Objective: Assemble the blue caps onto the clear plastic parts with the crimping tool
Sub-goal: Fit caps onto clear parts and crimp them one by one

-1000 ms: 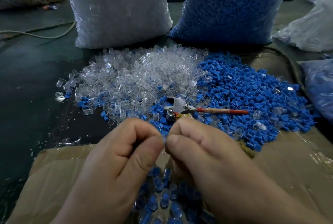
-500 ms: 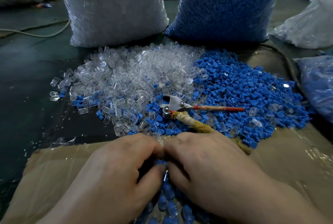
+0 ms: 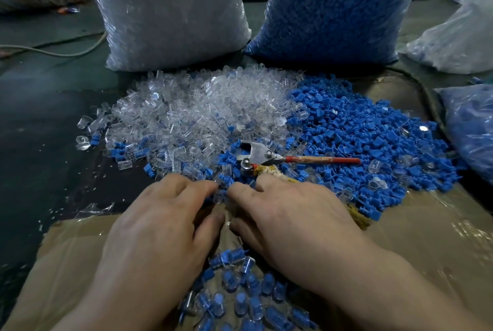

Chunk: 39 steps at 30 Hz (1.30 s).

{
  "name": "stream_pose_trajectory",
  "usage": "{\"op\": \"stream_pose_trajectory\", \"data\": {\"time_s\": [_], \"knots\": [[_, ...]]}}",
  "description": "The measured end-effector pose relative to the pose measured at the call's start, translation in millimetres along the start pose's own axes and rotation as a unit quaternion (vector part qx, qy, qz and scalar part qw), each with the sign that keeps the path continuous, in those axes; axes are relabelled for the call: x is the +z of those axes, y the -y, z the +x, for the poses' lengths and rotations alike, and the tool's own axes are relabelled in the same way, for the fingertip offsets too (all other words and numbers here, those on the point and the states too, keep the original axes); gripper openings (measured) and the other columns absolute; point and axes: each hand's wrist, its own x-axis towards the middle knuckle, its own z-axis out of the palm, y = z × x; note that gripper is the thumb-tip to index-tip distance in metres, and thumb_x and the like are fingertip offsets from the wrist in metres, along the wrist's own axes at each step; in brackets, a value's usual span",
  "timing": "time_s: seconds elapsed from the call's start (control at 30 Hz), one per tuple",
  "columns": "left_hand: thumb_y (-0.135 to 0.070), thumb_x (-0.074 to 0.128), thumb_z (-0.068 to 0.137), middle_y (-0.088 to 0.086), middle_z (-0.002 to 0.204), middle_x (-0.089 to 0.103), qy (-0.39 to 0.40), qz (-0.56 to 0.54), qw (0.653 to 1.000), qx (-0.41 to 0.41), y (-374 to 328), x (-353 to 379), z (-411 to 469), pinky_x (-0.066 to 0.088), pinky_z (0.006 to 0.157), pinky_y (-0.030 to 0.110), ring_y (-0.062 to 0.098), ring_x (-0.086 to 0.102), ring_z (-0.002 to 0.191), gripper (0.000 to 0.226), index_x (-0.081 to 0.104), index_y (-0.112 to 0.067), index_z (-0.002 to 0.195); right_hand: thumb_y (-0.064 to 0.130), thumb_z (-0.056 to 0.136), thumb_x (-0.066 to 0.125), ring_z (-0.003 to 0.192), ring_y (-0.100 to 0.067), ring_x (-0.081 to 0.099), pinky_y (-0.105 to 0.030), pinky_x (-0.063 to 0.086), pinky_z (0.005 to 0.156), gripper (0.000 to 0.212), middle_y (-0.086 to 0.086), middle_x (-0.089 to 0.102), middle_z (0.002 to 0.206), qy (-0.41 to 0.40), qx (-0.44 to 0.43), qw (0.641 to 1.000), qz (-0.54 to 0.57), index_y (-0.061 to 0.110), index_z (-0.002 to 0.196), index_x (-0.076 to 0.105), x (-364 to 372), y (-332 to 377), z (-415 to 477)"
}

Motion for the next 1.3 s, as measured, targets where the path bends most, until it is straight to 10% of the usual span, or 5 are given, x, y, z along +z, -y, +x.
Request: {"op": "stream_pose_trajectory", "data": {"time_s": [1.03, 1.3], "knots": [[-0.035, 0.065, 0.073, -0.024, 0.082, 0.058, -0.007, -0.136, 0.99, 0.044, 1.8, 4.3, 1.6, 0.044, 0.066, 0.019, -0.001, 0.056, 0.081, 0.008, 0.061, -0.038, 0.079, 0.04, 0.1, 0.042, 0.066, -0.018, 0.038, -0.032, 0.029, 0.049, 0.022, 0.009, 0.029, 0.074, -0.017, 0.001, 0.999, 0.031, 0.028, 0.084, 0.032, 6.5, 4.7, 3.6], [-0.029, 0.068, 0.074, -0.027, 0.096, 0.057, -0.031, -0.14, 0.99, -0.002, -4.8, -2.3, -1.3, 0.032, 0.054, 0.011, -0.009, 0.055, 0.084, 0.017, 0.054, -0.038, 0.07, 0.048, 0.097, 0.04, 0.083, -0.018, 0.049, -0.034, 0.038, 0.061, 0.026, 0.007, 0.048, 0.101, -0.041, 0.05, 0.998, 0.019, 0.032, 0.117, 0.043, -3.1, -5.8, 1.1]]}}
